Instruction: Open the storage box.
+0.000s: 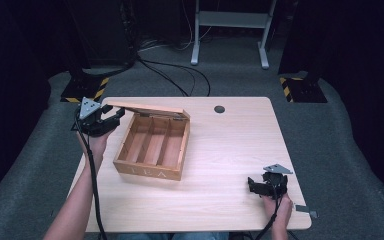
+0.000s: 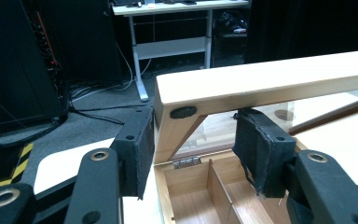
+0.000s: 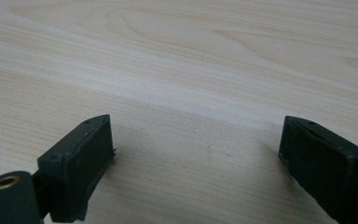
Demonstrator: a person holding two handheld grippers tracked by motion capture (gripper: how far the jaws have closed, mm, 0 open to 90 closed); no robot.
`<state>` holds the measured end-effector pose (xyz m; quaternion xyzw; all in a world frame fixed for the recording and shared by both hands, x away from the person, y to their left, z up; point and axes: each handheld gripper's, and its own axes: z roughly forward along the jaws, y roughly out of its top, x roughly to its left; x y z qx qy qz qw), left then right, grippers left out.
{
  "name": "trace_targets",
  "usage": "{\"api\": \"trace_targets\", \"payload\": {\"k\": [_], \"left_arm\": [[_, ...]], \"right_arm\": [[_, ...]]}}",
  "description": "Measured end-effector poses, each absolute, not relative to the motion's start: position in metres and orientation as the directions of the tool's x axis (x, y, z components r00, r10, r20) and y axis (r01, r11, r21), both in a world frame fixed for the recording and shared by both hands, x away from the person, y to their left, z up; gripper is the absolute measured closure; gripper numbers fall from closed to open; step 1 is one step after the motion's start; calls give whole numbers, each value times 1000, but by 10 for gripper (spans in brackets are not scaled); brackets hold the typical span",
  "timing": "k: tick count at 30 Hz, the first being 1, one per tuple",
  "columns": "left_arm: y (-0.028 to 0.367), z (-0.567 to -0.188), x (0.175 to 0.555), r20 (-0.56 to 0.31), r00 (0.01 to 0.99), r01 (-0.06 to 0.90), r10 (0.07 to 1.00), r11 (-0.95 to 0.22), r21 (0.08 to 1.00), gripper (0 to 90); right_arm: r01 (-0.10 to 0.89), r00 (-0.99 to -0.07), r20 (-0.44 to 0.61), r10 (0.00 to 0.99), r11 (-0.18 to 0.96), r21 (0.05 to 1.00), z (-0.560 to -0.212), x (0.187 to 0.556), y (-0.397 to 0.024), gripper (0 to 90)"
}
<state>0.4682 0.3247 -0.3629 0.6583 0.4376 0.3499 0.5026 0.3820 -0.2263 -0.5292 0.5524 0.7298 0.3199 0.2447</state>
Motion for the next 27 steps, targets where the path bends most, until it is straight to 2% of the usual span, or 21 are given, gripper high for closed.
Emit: {"api": "trace_targets", "payload": {"k": [27], "left_arm": [[326,-364,467,18,378,228,926,-112,967,475]], "right_arm": [[649,-270,-5,963,185,738,-529,382,-226,94]]}}
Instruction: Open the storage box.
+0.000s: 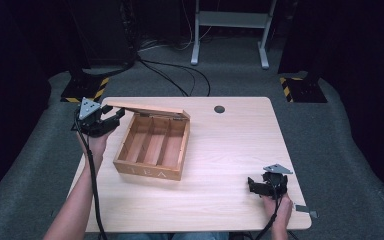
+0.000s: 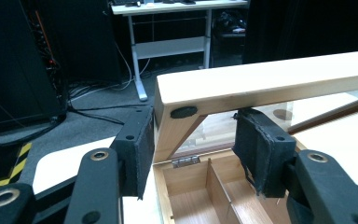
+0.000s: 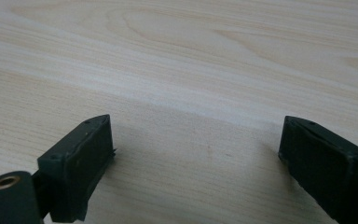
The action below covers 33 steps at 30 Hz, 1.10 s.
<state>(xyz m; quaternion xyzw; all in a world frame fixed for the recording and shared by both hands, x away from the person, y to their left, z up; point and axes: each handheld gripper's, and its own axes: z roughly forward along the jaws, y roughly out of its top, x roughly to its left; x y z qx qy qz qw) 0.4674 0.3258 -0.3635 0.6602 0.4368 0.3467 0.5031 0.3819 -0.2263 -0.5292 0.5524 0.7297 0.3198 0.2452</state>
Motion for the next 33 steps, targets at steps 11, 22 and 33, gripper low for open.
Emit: {"api": "trace_targets", "payload": {"k": [11,22,33], "left_arm": [[329,-374,456,23,386,226,922,-119,967,473],[331,-391,436,53,399,215,916,-150,965,459],[337,-409,423,58,424,227,904,-168,959,454]], "right_arm": [[649,-269,-4,963,185,738,-529,382,-226,94],[649,-269,-5,963,185,738,-529,382,-226,94],[649,-268,-6,963,185,738,-529,382,-226,95]]}}
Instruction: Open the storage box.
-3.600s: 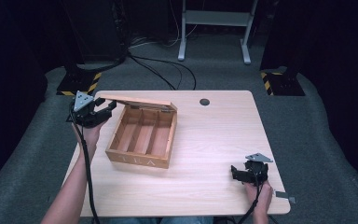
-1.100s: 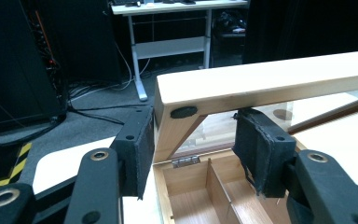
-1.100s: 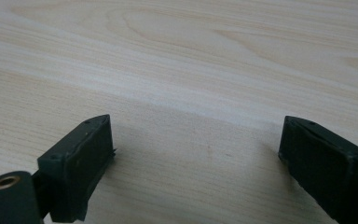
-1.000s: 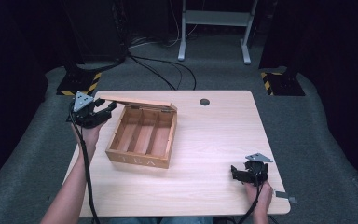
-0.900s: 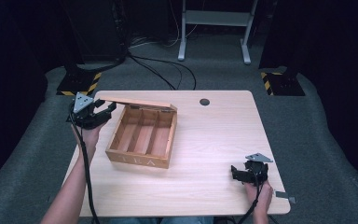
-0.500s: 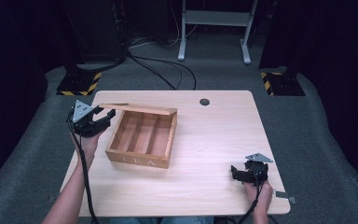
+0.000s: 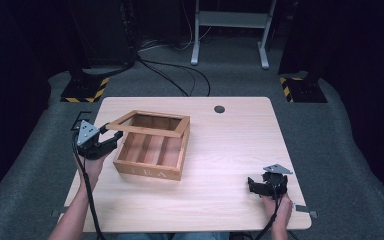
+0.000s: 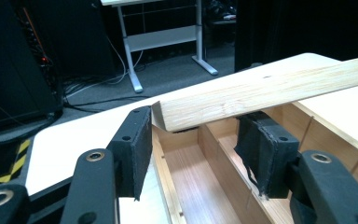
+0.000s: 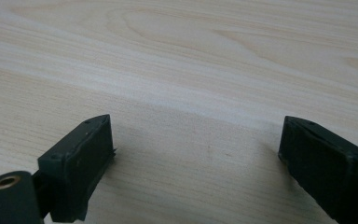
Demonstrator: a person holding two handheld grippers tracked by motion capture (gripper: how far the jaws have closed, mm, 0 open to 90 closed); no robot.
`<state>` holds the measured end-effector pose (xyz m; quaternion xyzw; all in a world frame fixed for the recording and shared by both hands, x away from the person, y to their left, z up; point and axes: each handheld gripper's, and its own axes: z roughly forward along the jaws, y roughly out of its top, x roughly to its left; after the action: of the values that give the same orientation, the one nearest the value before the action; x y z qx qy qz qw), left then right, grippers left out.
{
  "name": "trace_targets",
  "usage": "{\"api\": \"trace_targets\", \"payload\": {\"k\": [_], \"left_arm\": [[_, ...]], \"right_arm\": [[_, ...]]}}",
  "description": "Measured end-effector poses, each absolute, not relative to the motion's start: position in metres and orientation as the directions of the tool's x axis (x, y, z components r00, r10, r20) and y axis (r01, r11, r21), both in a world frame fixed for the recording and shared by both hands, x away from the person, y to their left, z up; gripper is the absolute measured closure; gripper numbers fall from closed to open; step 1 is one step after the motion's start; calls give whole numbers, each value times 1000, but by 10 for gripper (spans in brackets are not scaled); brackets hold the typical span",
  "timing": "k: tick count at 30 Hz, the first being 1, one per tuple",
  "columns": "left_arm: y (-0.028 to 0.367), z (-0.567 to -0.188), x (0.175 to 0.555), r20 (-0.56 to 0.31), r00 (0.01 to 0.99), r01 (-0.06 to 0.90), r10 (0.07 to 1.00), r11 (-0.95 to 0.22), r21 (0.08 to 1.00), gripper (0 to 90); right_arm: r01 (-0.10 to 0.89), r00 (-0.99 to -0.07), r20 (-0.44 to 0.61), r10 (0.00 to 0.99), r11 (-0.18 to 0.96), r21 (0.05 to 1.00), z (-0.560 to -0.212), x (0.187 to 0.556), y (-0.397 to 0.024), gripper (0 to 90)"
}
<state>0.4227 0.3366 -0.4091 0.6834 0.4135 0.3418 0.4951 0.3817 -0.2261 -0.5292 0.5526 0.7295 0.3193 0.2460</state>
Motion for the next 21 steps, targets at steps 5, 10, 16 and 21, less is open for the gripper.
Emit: {"api": "trace_targets", "payload": {"k": [5,10,16,21], "left_arm": [[339,-418,418,52,435,233,899,-168,958,450],[340,-429,412,43,437,238,898,-162,958,449],[341,-441,406,44,436,242,899,-164,956,442],[343,-453,402,32,436,256,899,-158,954,430]], "right_arm": [[649,-268,-6,963,185,738,-529,382,-226,95],[649,-269,-5,963,185,738,-529,382,-226,94],[649,-269,-5,963,185,738,-529,382,-226,94],[649,-269,-5,963,185,738,-529,382,-226,95]]}}
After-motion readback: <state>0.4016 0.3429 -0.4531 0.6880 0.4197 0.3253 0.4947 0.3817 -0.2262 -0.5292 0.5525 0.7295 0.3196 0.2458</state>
